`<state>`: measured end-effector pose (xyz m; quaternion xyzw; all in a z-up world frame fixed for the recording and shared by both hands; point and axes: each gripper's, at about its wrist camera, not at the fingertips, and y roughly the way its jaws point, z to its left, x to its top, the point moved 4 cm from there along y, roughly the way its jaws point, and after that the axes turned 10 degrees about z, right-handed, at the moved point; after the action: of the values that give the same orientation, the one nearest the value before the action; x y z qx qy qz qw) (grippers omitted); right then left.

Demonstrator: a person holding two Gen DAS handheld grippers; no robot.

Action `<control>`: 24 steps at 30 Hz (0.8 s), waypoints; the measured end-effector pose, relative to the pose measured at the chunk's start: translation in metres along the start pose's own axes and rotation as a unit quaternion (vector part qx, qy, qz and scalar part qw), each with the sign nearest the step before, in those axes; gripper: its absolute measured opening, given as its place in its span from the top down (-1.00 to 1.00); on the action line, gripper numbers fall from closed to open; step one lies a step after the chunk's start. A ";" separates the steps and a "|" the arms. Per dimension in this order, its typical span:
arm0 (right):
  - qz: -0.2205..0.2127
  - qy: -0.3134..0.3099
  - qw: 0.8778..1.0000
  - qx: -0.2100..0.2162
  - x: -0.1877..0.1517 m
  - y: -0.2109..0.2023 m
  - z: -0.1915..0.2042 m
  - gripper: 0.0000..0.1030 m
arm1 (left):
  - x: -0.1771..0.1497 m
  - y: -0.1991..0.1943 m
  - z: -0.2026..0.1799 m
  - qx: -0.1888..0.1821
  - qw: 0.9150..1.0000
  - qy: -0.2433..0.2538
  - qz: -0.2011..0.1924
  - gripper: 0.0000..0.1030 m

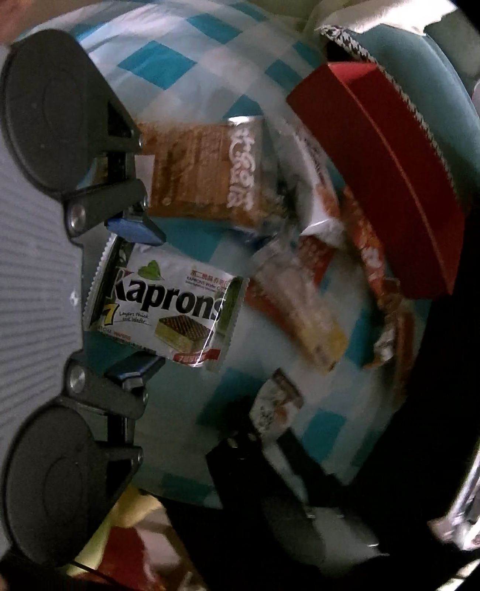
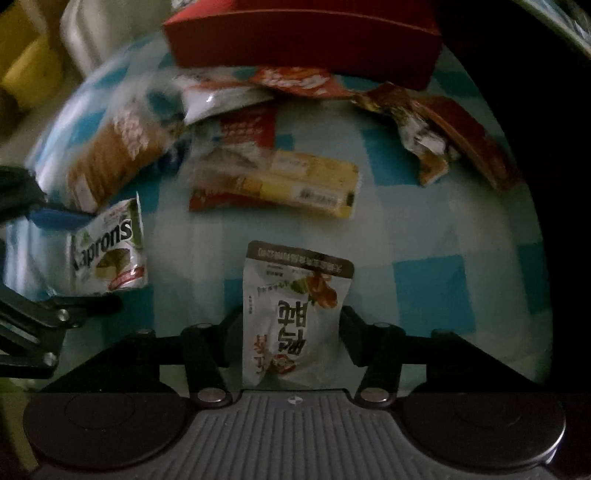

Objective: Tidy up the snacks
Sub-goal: 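Carry both packs into the red tray and open both tools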

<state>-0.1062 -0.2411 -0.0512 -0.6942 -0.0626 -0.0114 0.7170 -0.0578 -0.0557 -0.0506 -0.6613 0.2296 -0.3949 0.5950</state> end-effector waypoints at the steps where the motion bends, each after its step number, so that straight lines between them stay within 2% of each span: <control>1: 0.003 0.003 1.000 -0.006 0.000 0.001 -0.001 -0.20 | 0.002 0.000 0.001 0.002 1.000 -0.003 -0.003 -0.09; 7: -0.029 0.009 0.999 0.015 0.008 -0.014 -0.002 -0.16 | 0.015 -0.009 0.012 -0.007 0.999 -0.029 -0.028 -0.10; 11: -0.069 0.020 0.997 0.039 0.015 -0.037 -0.007 -0.16 | 0.031 -0.026 0.025 -0.024 0.995 -0.067 -0.067 -0.10; 17: -0.139 0.021 0.988 0.060 0.062 -0.063 -0.015 -0.16 | 0.071 -0.045 0.055 0.010 0.986 -0.115 -0.120 -0.09; 24: -0.202 0.027 0.977 0.070 0.139 -0.085 -0.034 -0.17 | 0.134 -0.060 0.100 0.041 0.972 -0.154 -0.171 -0.10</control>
<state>0.0257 -0.2681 0.0469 -0.6145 -0.1829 -0.1700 0.7484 0.0903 -0.0876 0.0424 -0.7186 0.0026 -0.3931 0.5737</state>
